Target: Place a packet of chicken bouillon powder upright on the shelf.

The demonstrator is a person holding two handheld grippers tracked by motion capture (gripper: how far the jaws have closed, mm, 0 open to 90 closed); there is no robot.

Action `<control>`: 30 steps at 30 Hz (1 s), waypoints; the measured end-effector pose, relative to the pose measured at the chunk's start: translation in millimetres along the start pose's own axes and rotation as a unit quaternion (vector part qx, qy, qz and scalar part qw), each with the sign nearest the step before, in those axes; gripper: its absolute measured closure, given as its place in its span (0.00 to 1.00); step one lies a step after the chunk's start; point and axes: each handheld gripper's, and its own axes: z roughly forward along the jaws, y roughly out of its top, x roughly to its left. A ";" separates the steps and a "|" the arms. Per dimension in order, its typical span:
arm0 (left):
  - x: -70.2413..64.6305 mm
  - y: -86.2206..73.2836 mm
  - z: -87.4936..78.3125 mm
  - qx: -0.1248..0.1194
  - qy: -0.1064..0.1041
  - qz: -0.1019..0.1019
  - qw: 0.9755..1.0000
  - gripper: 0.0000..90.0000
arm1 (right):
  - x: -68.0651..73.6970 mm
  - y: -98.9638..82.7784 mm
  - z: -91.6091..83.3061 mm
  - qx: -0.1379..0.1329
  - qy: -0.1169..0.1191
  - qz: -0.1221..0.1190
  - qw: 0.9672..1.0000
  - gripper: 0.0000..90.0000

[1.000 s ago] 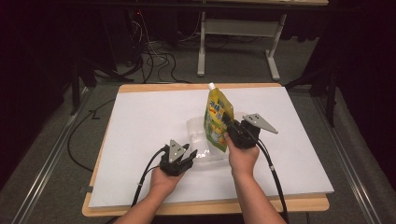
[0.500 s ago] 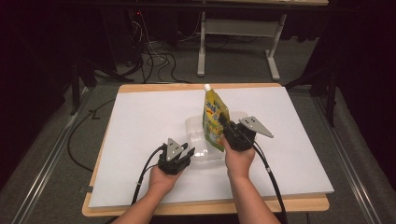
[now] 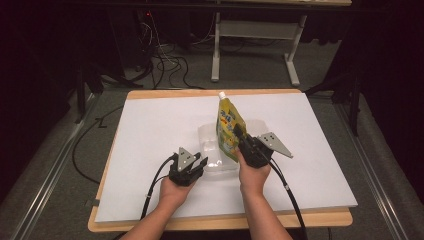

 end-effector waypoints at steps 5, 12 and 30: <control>0.9 0.1 0.1 0.001 0.000 -0.001 1.000 0.75 | -0.5 -7.1 0.3 0.000 0.002 0.001 1.000 1.00; 1.7 0.0 0.3 0.000 -0.002 0.000 1.000 0.75 | 2.9 -16.2 -2.4 0.006 0.003 -0.012 1.000 1.00; 11.7 1.9 5.7 -0.001 0.006 0.002 1.000 0.77 | 0.0 -14.0 1.0 0.070 0.021 -0.053 0.996 0.78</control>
